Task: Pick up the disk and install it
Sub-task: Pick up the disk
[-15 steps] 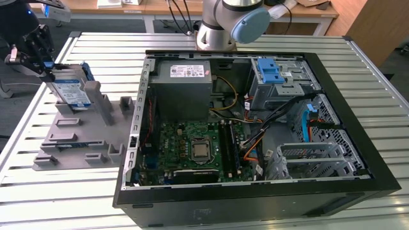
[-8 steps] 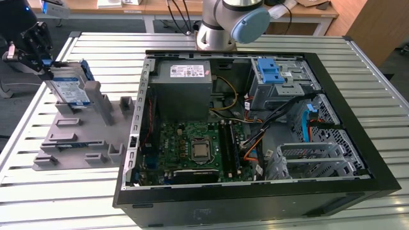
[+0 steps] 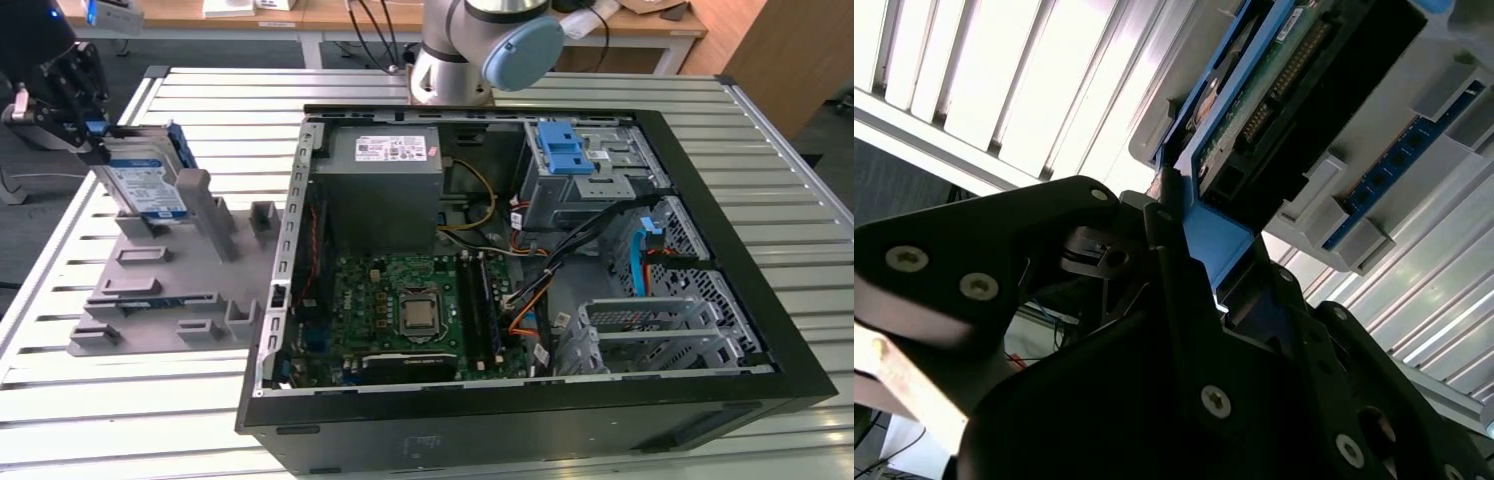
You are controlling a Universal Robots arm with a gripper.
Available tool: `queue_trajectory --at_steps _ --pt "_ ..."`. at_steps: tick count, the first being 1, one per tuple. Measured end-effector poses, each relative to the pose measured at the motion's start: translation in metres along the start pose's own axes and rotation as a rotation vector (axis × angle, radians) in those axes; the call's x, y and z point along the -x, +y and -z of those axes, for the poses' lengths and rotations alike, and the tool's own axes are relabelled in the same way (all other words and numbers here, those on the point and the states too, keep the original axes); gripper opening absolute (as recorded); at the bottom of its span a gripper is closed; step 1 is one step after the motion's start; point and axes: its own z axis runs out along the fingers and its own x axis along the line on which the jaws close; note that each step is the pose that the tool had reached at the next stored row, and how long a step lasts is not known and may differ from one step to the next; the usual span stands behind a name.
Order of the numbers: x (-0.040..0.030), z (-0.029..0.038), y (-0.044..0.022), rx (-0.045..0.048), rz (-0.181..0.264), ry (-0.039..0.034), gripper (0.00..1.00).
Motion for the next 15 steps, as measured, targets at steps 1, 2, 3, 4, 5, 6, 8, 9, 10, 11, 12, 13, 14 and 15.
queue_trajectory --at_steps 1,2,3,4,5,6,8,9,10,11,12,13,14,15 --pt "0.0 0.0002 0.0 0.0001 0.0 0.0001 0.36" --pt "0.0 0.0002 0.0 0.0 0.0 0.0 0.36" --pt "0.0 0.0002 0.0 0.0001 0.0 0.0001 0.36" --pt "0.0 0.0002 0.0 0.0001 0.0 0.0 0.36" --pt "0.0 0.0002 0.0 0.0 0.0 0.0 0.36" --pt "0.0 0.0003 0.0 0.0 0.0 0.0 0.36" --pt "0.0 0.0006 0.0 0.0002 0.0 0.0001 0.36" --pt "0.0 0.0013 0.0 0.0005 0.0 0.0002 0.36" --pt "0.0 0.002 0.0 0.0004 0.0 0.0002 0.36" --pt "0.0 0.0028 0.0 0.0002 0.0 0.0001 0.36" --pt "0.0 0.0037 0.0 0.0 0.0 0.0001 0.36" --pt "0.0001 0.0048 0.0 0.0001 0.0 0.0001 0.36" --pt "0.0001 0.0058 0.0001 0.0001 0.0 0.0001 0.36" --pt "0.0001 0.0064 0.0001 0.0001 0.0 0.0001 0.36"
